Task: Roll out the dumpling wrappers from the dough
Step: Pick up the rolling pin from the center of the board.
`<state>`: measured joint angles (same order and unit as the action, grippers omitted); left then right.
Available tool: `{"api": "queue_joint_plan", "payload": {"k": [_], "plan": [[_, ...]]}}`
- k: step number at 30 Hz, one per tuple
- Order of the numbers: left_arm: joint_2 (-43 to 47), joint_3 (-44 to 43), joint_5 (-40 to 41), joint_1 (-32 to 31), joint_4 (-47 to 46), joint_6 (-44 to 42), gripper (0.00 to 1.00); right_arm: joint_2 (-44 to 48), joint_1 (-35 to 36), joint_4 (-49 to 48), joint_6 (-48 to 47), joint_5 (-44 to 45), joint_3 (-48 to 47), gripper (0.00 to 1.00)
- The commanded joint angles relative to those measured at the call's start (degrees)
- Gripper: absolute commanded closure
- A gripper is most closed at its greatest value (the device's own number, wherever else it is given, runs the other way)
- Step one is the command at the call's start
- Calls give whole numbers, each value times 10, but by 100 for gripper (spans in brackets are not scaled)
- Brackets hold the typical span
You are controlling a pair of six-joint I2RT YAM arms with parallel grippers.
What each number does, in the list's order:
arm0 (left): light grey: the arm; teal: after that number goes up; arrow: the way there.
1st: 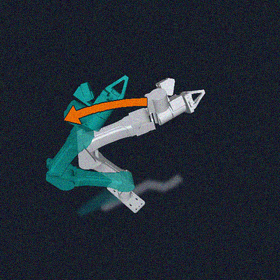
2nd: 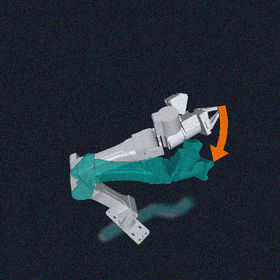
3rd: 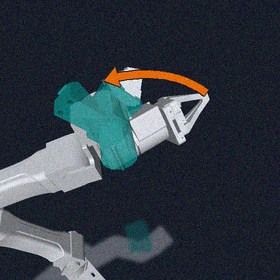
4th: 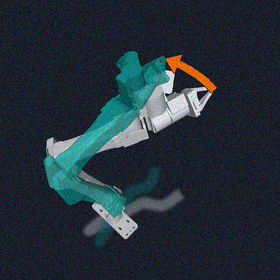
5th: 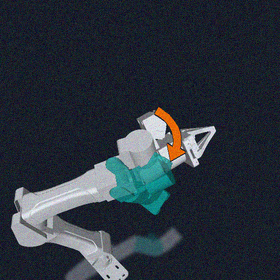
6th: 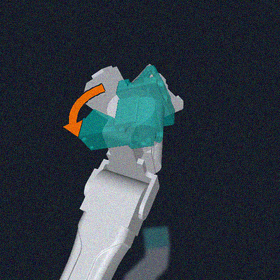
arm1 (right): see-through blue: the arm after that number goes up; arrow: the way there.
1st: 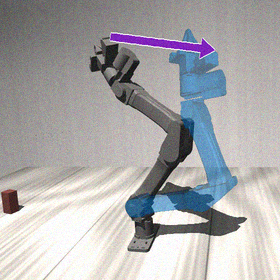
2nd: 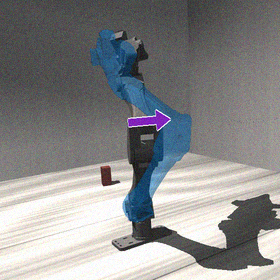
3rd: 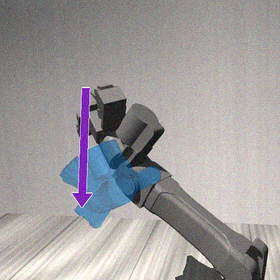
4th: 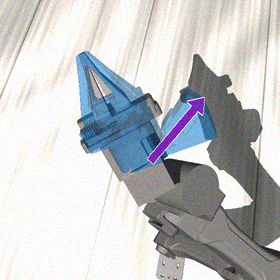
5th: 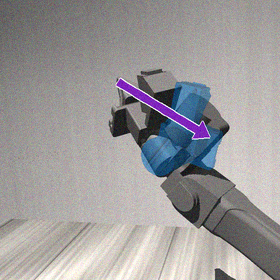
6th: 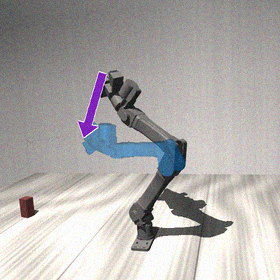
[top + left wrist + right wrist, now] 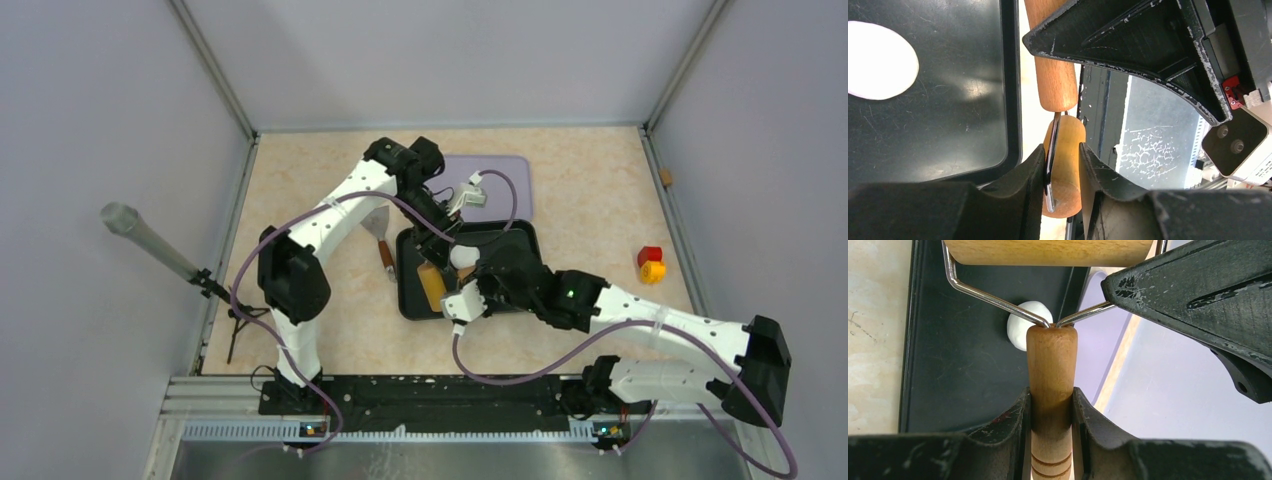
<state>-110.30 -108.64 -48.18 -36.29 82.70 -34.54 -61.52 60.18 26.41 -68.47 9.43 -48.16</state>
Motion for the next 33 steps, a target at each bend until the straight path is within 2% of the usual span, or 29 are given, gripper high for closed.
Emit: {"api": "queue_joint_plan", "payload": {"k": [1,7,9,15,16,18,19,20,21,22,25,28,33], "plan": [[-5,-8,-5,-6,4,-6,69,1,-4,-27,1,8,-43,100],[-9,-5,2,-11,9,-13,84,-5,-4,-28,2,16,-50,100],[-8,-5,4,-11,10,-17,100,-8,-4,-26,2,18,-55,100],[9,-9,20,-9,-17,-1,100,-20,-4,-42,23,30,-69,100],[16,-9,22,-7,-27,6,100,-21,-3,-48,29,33,-71,95],[31,-3,14,5,-53,24,100,-23,-4,-65,45,43,-76,71],[41,1,7,15,-76,36,100,-24,-4,-82,54,51,-77,37],[50,6,-4,26,-88,50,100,-25,-4,-92,61,61,-78,10],[60,10,-14,39,-112,60,100,-26,-4,-103,68,69,-81,6],[68,12,-23,53,-127,70,100,-27,-4,-112,76,75,-83,5],[96,27,-51,95,-168,96,100,-25,-8,-128,114,71,-106,4],[126,42,-70,120,-201,116,100,-25,-26,-106,189,34,-168,3],[181,68,-116,148,-262,131,100,-36,-133,-10,369,-153,-338,2]]}}
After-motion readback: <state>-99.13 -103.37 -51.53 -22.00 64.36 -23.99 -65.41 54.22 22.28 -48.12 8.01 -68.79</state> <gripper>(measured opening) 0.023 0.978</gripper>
